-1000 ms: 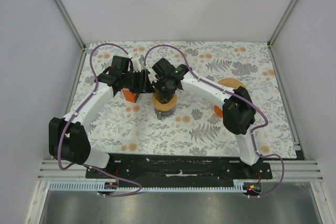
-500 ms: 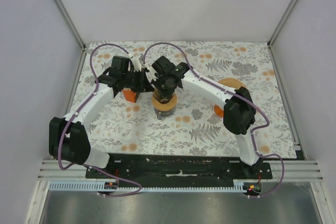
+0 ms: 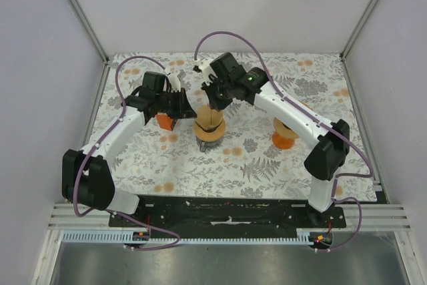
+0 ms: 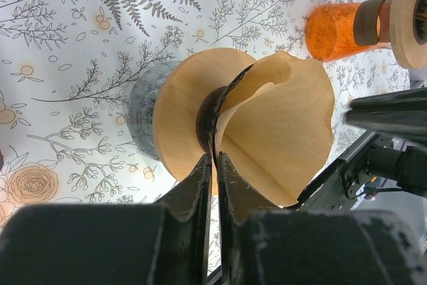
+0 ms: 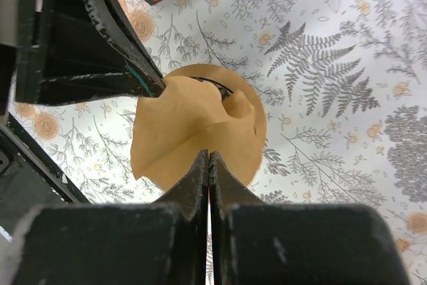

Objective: Place the coffee filter in the dripper

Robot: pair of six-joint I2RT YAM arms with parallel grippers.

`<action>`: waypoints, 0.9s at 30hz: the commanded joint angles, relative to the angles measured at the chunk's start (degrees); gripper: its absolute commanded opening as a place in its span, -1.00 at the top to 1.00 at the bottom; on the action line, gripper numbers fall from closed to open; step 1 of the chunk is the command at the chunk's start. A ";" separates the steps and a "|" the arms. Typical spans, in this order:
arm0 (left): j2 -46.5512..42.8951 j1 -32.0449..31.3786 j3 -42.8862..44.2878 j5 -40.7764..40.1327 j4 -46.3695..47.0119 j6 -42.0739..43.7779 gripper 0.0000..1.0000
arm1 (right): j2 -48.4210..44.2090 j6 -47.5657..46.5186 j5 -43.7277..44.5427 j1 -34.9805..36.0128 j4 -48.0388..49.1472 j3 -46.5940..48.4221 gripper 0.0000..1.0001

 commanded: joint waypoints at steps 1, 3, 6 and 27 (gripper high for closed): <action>-1.07 -0.21 1.95 -0.77 -0.72 2.62 0.71 | -6.04 -1.98 -1.10 -1.86 1.11 1.51 1.00; -1.33 -0.21 2.65 -0.95 -1.16 3.15 0.64 | -8.41 -2.16 -1.01 -3.00 1.11 1.16 1.00; -1.77 -0.21 3.62 -1.30 -2.04 3.85 0.53 | -11.76 -2.42 -0.57 -5.55 1.46 -0.07 0.99; -4.14 2.85 14.07 -8.67 -7.32 11.24 -0.22 | -37.42 3.11 -3.73 -37.43 16.13 -22.21 -0.96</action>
